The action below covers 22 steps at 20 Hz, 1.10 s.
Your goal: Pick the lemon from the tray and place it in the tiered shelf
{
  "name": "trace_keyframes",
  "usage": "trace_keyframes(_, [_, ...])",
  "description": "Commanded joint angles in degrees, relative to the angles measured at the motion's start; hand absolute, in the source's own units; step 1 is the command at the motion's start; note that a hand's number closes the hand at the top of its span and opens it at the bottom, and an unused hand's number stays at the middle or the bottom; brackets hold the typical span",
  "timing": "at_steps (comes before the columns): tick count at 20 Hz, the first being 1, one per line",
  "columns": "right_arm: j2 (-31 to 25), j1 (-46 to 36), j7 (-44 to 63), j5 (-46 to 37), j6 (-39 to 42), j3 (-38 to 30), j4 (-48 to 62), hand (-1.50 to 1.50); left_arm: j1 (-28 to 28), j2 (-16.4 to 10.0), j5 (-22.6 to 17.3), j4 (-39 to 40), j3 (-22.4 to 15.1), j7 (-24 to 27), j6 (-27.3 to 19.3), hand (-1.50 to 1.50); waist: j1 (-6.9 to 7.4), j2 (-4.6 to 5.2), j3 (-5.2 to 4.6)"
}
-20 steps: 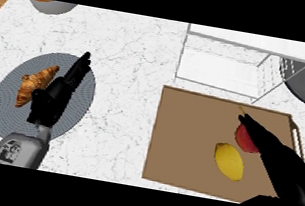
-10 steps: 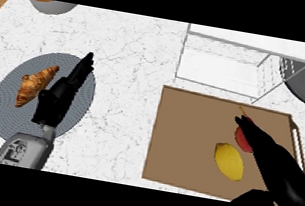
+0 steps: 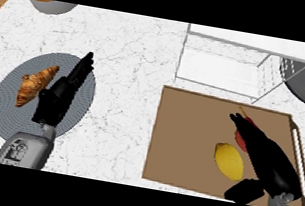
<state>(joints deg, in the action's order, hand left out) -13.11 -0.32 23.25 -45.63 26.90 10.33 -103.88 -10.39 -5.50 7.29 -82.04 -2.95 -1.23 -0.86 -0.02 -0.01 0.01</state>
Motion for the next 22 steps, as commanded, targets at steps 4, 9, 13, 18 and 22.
trace_keyframes(4, [1.11, 5.15, -4.15, -2.81, -2.49, 1.83, 0.65, -1.50, -1.10, 1.44, 1.04, -0.18, -0.16, -2.21, 0.24, 0.00, -0.12, -0.02, 0.00])
trace_keyframes(9, [2.24, 1.28, -4.75, -4.72, -2.77, 1.09, 6.50, -1.50, -2.12, 0.94, 0.91, 0.69, 1.51, -1.93, 0.89, 0.00, -0.06, 0.01, -0.01])
trace_keyframes(13, [0.43, 3.25, -8.32, -4.32, -2.01, 0.68, 6.32, 1.50, 1.03, 1.67, 1.75, -3.03, 0.12, -2.33, 0.49, 0.00, -0.01, -0.02, 0.00])
trace_keyframes(18, [-2.06, 2.05, -13.95, -9.40, -6.97, 2.05, 10.33, 1.50, 1.00, 1.93, 1.88, -2.45, -0.03, -2.18, 0.94, 0.00, 0.10, 0.00, 0.01])
trace_keyframes(22, [5.05, 3.76, -5.48, -13.36, -8.06, 7.37, 5.61, 1.50, -0.21, 3.21, 2.45, -2.36, -0.49, -3.47, 0.02, 0.00, 0.03, -0.03, 0.00])
